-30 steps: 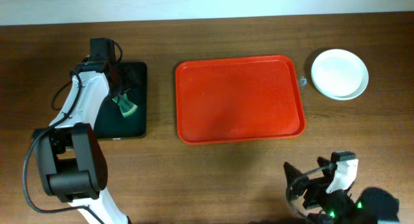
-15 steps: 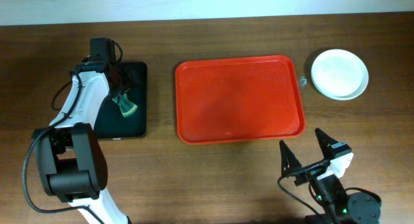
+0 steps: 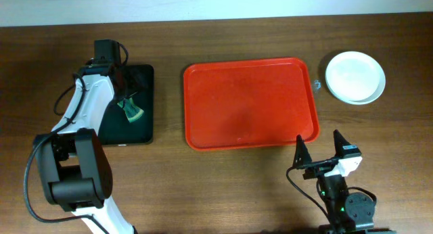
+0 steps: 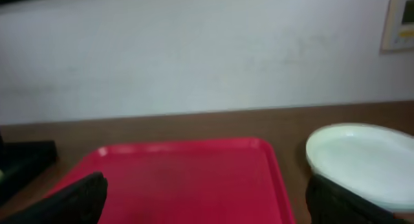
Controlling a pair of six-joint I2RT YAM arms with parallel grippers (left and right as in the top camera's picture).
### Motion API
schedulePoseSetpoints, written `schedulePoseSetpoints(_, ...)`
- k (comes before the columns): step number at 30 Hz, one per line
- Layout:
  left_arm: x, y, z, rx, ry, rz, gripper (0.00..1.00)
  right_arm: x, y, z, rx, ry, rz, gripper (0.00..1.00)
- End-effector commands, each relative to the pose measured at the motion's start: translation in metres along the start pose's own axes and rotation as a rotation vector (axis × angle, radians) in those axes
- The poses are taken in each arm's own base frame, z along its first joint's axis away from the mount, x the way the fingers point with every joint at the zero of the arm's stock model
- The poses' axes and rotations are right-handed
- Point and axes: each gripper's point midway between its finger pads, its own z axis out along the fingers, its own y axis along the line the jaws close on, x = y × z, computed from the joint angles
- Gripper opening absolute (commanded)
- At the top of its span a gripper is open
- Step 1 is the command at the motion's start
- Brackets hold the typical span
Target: Clean dirty plates on tray and stack at the side
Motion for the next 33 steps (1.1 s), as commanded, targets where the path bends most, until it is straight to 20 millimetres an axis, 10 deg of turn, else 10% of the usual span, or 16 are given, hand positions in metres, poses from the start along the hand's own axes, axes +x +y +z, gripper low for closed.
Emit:
schedulePoseSetpoints(1,-0.008,-0.002,-0.01,0.015,-0.025,-0.007,0.99,0.024,-0.005,-0.001,0.023,0.089,-0.004,0.99)
schedulePoseSetpoints(26,-0.007,-0.002,-0.01,0.015,-0.024,-0.006,0.99,0.026,-0.005,-0.001,0.024,0.096,-0.003,0.99)
schedulePoseSetpoints(33,-0.034,-0.015,-0.094,0.112,-0.205,-0.01,0.99,0.026,-0.005,-0.001,0.024,0.096,-0.003,0.99)
